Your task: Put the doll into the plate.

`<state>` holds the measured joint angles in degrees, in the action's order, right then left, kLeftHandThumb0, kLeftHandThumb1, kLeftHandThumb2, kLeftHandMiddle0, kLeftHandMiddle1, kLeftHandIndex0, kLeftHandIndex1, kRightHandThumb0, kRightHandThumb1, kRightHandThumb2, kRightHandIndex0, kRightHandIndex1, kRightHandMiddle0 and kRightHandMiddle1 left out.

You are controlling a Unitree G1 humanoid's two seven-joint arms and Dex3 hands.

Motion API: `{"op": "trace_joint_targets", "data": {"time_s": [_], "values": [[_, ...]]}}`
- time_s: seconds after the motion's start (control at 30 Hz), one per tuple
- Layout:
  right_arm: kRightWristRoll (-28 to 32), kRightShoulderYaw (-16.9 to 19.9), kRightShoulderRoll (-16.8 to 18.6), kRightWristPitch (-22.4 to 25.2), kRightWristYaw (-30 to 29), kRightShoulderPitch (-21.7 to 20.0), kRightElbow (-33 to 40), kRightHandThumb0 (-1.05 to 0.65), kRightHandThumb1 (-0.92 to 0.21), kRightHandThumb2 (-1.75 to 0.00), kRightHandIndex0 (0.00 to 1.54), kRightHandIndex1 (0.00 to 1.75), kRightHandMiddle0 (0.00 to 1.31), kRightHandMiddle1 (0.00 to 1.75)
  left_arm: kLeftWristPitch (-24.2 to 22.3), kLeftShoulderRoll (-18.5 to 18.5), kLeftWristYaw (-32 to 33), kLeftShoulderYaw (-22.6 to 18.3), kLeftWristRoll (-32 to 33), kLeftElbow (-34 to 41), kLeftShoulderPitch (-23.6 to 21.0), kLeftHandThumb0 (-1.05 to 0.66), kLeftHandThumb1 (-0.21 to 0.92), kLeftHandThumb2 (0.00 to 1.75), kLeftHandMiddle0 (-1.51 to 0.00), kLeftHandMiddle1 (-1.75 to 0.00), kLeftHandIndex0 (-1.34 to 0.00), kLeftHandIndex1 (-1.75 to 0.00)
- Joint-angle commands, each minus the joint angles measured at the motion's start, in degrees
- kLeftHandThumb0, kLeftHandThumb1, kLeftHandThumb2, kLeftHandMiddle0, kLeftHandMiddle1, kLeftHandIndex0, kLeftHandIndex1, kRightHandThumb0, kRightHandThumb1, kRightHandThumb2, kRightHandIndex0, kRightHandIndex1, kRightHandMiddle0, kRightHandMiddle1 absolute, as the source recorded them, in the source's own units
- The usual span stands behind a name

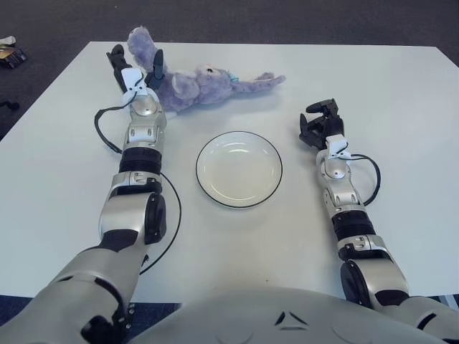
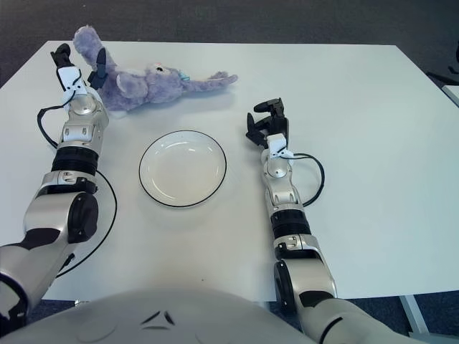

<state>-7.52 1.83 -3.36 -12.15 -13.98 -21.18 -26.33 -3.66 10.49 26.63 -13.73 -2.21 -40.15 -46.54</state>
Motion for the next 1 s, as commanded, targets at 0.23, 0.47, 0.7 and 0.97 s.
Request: {"op": "trace_joint_targets", "data": {"time_s": [0.23,0.47,0.7,0.97], "values": [[-0.99,-0.54,-0.54,2.21,0.36,2.04,-3.05,-0.01,-0.65,-0.91,0.44,1.67,0.14,1.74,-2.46,2.64,-4.2,0.77,0.36,-6.32,-5.52,-0.72,0.7,0.52,0.0,-0.49,0.0,-0.73],[-1.22,-0.75,-0.8,1.5,0.15,1.98,-3.52,-0.01,-0.65,-0.91,0.44,1.66,0.14,1.74,-2.08,3.17,-6.88,1.1,0.66,-8.47,-6.73,-0.74,0.67,0.54,0.0,-0.43,0.0,-0.86],[-1.35,-0.91,-0.87,1.35,0.21,2.12,-3.42,-0.01,-0.65,-0.91,0.45,1.66,0.14,1.74,-3.76,3.75,-8.8,1.48,1.08,-10.69,-8.34,-0.74,0.64,0.56,0.0,-0.39,0.0,-0.83],[-1.17,-0.97,-0.98,1.19,0.55,2.28,-3.28,-0.01,-0.65,-0.9,0.45,1.65,0.14,1.74,-4.22,4.37,-9.82,2.28,0.63,-13.26,-9.8,-0.76,0.64,0.58,0.0,-0.34,0.0,-0.78]]}}
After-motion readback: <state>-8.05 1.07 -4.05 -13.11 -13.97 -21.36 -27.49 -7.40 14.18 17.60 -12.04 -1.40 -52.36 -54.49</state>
